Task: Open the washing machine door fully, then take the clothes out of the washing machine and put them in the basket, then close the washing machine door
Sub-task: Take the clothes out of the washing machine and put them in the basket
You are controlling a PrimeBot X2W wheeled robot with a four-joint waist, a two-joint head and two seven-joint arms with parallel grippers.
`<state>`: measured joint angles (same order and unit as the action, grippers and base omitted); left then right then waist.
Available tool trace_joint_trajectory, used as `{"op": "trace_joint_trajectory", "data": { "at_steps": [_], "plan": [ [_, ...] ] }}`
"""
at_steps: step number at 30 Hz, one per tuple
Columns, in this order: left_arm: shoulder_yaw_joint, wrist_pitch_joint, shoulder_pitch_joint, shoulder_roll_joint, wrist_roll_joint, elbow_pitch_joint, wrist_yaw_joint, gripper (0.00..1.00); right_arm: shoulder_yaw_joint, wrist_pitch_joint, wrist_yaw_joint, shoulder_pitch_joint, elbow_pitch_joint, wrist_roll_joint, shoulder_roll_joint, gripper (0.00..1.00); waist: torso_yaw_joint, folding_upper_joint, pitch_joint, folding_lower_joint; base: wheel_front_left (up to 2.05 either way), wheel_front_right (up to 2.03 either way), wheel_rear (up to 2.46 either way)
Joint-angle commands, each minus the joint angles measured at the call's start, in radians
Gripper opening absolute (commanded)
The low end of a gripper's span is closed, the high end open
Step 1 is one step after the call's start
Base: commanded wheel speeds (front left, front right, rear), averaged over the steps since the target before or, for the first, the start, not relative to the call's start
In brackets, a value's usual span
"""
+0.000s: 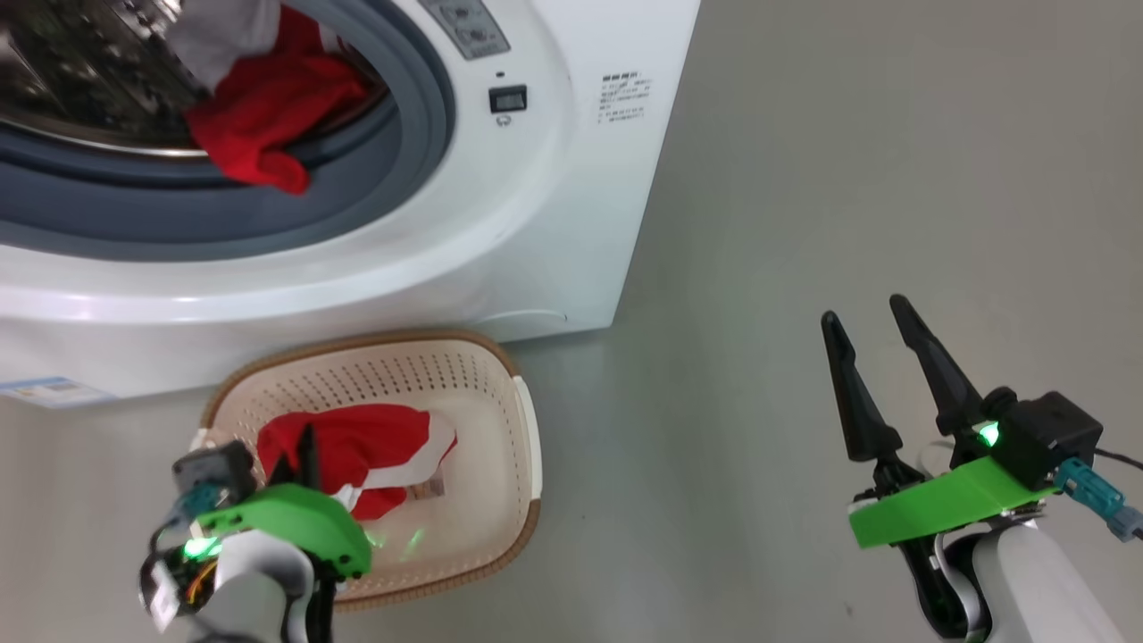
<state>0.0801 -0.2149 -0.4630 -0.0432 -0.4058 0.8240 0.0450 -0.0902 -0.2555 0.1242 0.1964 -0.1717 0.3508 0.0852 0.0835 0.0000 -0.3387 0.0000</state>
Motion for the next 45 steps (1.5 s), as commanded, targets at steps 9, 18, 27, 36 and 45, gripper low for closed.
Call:
{"op": "trace_joint_trajectory", "data": {
  "at_steps": [9, 18, 27, 36, 45],
  "plan": [
    [0.034, 0.073, -0.207, -0.01, -0.017, 0.296, -0.057, 0.0, -0.034, -0.006, 0.007, 0.063, 0.049, -0.006, 0.004, 1.0, 0.016, 0.0, -0.111, 0.0, 0.0, 0.0, 0.0],
    [0.043, 0.06, -0.287, -0.008, -0.038, 0.425, -0.077, 0.0, -0.041, -0.006, 0.007, 0.091, 0.05, -0.003, -0.003, 1.0, 0.029, 0.0, -0.164, 0.0, 0.0, 0.0, 0.0],
    [0.068, 0.012, -0.277, -0.008, -0.041, 0.451, -0.097, 1.0, -0.028, -0.006, 0.007, 0.09, 0.036, -0.005, -0.004, 1.0, 0.02, 0.0, -0.132, 0.0, 0.0, 0.0, 0.0],
    [0.066, -0.039, -0.241, -0.031, -0.047, 0.436, -0.12, 1.0, -0.033, -0.006, 0.007, 0.074, 0.043, 0.008, -0.007, 1.0, -0.002, 0.0, -0.049, 0.0, 0.0, 0.0, 0.0],
    [0.032, -0.047, -0.14, -0.045, -0.024, 0.213, -0.108, 1.0, -0.001, -0.006, 0.007, 0.052, 0.017, 0.004, -0.012, 1.0, -0.032, 0.0, 0.054, 0.0, 0.0, 0.0, 0.0]
  ]
}}
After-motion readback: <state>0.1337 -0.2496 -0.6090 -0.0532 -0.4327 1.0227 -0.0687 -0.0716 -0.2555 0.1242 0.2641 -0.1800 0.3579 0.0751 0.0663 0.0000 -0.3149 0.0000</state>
